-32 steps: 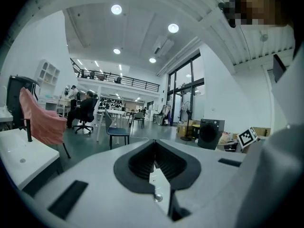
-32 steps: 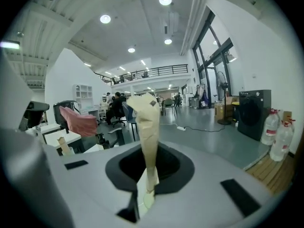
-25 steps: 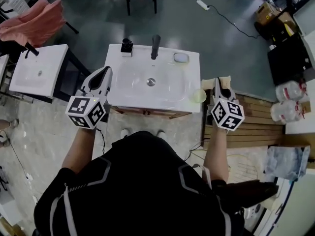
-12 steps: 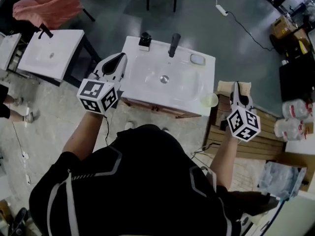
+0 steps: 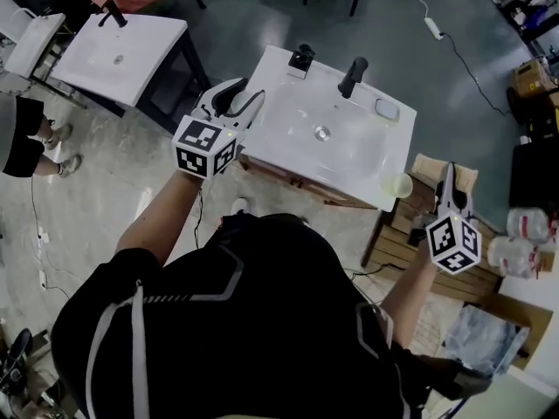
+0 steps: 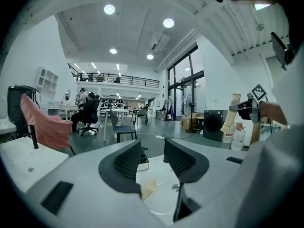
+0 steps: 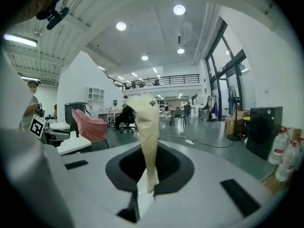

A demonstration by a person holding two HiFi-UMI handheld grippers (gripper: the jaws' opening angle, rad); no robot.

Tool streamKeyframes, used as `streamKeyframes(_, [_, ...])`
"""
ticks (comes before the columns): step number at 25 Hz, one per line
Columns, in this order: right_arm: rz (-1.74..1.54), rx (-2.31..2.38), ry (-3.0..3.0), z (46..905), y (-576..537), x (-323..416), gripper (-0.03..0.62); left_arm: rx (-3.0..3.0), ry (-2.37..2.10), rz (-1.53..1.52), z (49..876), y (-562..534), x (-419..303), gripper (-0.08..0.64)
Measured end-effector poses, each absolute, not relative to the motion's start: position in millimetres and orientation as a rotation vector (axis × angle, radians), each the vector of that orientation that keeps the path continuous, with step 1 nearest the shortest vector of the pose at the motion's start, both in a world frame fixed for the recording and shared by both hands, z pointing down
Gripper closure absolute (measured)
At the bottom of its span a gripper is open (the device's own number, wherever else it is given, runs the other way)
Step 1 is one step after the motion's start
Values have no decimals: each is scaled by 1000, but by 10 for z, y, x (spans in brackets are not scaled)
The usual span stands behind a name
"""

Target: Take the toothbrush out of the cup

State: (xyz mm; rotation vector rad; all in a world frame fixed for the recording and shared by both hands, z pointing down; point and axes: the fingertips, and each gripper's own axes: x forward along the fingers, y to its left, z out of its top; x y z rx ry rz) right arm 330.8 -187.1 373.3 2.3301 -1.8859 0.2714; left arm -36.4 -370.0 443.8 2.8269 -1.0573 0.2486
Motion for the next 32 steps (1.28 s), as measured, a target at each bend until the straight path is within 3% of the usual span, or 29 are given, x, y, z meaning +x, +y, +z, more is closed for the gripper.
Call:
streamKeyframes(9, [304,2345,-1779,3836,-1710,3170,571,2805,-1044,542,5338,-3718,-594,386])
streamKeyframes(12, [325,2355,-1745,3893,-1620,3128,571,2789,-1028,577,5604,-3733,-586,348])
streamKeyframes(21, [375,2376,-1649,3987,-1422,3027,572,2758,-977,725,6270,-3963,-489,347])
streamKeyframes(32, [385,2381,-1584,4021,-1324,2960,571,2744,-947,703,6365,-4102,-375,348])
